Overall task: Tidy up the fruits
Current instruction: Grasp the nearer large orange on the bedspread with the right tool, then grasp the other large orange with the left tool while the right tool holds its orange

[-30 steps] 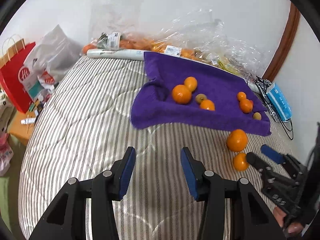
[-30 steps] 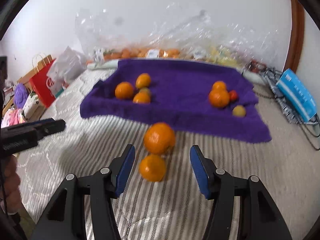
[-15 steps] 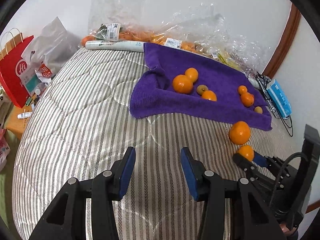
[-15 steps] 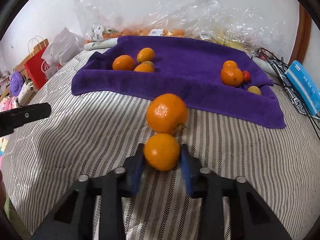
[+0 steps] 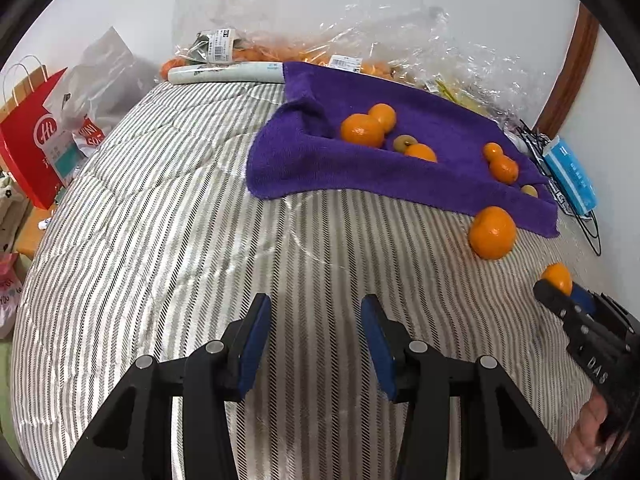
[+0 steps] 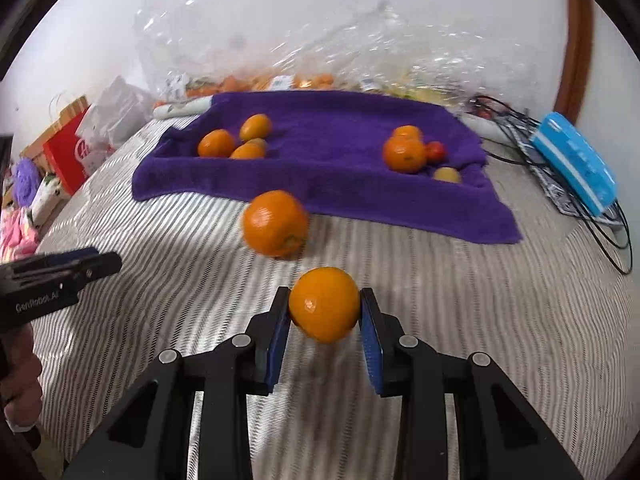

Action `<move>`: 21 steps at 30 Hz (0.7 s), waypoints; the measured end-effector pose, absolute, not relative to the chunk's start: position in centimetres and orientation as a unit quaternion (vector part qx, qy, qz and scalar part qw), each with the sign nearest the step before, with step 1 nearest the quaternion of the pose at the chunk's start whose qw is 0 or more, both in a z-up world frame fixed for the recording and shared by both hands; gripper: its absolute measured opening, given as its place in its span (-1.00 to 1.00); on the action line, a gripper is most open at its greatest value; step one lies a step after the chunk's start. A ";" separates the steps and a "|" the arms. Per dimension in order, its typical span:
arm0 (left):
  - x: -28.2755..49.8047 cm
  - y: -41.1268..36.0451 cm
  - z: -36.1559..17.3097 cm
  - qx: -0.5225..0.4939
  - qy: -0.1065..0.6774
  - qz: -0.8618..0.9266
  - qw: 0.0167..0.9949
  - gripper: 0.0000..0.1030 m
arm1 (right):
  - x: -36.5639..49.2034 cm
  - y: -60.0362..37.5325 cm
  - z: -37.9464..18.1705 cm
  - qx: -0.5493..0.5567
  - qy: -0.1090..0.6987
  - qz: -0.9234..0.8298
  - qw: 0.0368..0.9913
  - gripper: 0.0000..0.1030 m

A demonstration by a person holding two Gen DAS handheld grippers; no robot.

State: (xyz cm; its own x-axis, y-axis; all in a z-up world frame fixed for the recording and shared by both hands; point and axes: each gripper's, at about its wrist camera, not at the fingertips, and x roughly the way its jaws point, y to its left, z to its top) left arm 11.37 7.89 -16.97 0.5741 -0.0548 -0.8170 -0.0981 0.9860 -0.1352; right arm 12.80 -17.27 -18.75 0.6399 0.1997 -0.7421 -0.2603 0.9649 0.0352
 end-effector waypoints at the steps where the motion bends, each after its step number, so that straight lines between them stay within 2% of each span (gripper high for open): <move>1: 11.3 7.8 -16.8 -0.083 0.461 0.014 0.883 -0.14 | 12.8 -17.8 -18.5 -0.031 0.404 0.125 0.906 -0.35; 21: 11.0 3.9 -10.2 -0.075 0.428 -0.018 0.901 -0.14 | 11.2 -22.1 -11.7 0.004 0.347 0.117 0.931 -0.35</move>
State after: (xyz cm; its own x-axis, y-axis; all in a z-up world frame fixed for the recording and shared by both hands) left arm 10.98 3.87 -10.19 0.6331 -0.0965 -0.7680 -0.0316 0.9881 -0.1502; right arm 11.24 -22.11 -11.72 0.7325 0.2202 -0.6441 -0.2144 0.9727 0.0887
